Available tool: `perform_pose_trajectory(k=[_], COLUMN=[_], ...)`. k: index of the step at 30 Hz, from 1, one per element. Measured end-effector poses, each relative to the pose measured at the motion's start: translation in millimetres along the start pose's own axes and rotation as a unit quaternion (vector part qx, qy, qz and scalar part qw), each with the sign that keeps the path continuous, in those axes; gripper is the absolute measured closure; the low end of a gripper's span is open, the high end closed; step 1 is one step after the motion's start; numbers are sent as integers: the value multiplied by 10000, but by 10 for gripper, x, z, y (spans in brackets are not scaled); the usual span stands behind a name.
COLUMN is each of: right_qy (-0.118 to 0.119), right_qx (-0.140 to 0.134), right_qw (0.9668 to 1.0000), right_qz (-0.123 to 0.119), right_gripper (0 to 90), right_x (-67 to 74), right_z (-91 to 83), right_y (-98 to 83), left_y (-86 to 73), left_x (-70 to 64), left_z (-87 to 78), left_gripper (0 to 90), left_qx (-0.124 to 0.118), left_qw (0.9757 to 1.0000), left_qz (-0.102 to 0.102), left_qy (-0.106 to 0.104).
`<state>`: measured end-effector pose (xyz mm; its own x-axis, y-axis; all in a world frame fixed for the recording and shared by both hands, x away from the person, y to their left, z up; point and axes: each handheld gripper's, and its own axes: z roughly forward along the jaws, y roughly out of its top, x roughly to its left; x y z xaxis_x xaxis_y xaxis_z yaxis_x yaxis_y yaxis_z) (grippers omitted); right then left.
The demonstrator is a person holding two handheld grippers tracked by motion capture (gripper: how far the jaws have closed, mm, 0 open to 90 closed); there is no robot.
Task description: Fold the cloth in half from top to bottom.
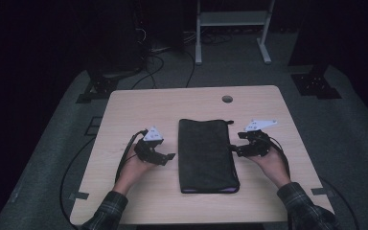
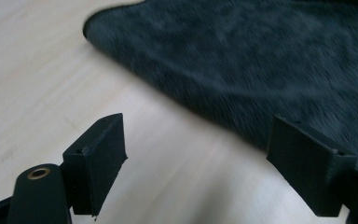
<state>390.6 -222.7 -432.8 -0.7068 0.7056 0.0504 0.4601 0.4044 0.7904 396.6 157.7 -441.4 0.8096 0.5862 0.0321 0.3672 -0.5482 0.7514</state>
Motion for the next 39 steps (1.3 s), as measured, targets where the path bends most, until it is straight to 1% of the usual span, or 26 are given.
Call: perform_pose_trajectory(k=[1, 2, 5, 6, 7, 10, 11, 13, 15, 17, 18, 19, 21, 23, 25, 27, 28, 29, 30, 31, 32, 33, 35, 36, 39], right_qy=[22, 3, -20, -30, -38, -65, -89, -105, -112, -117, -167, -173, -223, -190, -184, -170, -185, -237, -286, -269, -259, -250, -219, -218, -210], right_qx=[8, 9, -13, -23, -20, -4, 18, 51, 59, 19, -45, -104, -102, 45, 175, 230, 192, 194, 229, 264, 281, 313, 287, 289, 330], right_qw=[10000, 10000, 10000, 10000, 10000, 10000, 10000, 9999, 9999, 9999, 9998, 9998, 9997, 9998, 9997, 9996, 9996, 9995, 9993, 9993, 9993, 9992, 9993, 9993, 9992], right_qz=[9, -5, 26, 39, 32, -6, -9, -29, 14, 74, 39, 63, 63, 60, 41, 40, 29, 27, 19, 19, 13, 37, 59, 46, 1], right_gripper=[277, 277, 282, 282, 283, 289, 289, 290, 290, 291, 297, 298, 297, 271, 271, 270, 270, 270, 272, 286, 289, 289, 296, 305, 357], right_x=[-35, -59, -144, -177, -212, -309, -356, -403, -461, -502, -515, -526, -532, -542, -544, -548, -546, -544, -549, -556, -562, -566, -576, -577, -571], right_z=[41, 72, 147, 172, 199, 280, 326, 378, 451, 536, 571, 623, 715, 801, 892, 948, 974, 1010, 1049, 1068, 1088, 1106, 1111, 1111, 1105], right_y=[43, 74, 151, 176, 203, 277, 306, 332, 354, 372, 371, 367, 346, 335, 346, 366, 367, 361, 346, 335, 323, 308, 300, 299, 299], left_y=[40, 68, 177, 213, 245, 352, 372, 413, 450, 474, 486, 491, 500, 503, 498, 487, 475, 465, 458, 452, 443, 440, 432, 427, 420], left_x=[28, 50, 147, 187, 220, 330, 348, 389, 432, 475, 512, 530, 588, 629, 667, 690, 706, 714, 716, 721, 723, 727, 728, 734, 743], left_z=[37, 64, 178, 209, 247, 358, 380, 427, 485, 544, 578, 599, 660, 711, 781, 834, 868, 897, 910, 921, 941, 949, 976, 985, 990], left_gripper=[185, 195, 221, 226, 237, 244, 248, 257, 257, 257, 257, 257, 256, 254, 254, 254, 254, 255, 255, 258, 263, 278, 297, 311, 405], left_qx=[15, 8, -59, -41, -78, -50, -52, -46, -4, 44, 71, 52, 79, 95, 133, 181, 199, 229, 222, 231, 224, 251, 285, 263, 226], left_qw=[10000, 10000, 9999, 10000, 9999, 9998, 9998, 9998, 9997, 9995, 9994, 9993, 9991, 9989, 9987, 9985, 9984, 9982, 9982, 9982, 9981, 9982, 9982, 9984, 9985], left_qz=[35, 26, -76, -52, -82, -73, -82, -67, -34, -75, -82, -105, -221, -296, -358, -371, -404, -440, -431, -420, -467, -471, -453, -470, -491], left_qy=[41, 40, 40, 44, 56, 149, 149, 183, 258, 308, 329, 347, 360, 355, 351, 348, 338, 345, 355, 350, 321, 288, 257, 176, 35])
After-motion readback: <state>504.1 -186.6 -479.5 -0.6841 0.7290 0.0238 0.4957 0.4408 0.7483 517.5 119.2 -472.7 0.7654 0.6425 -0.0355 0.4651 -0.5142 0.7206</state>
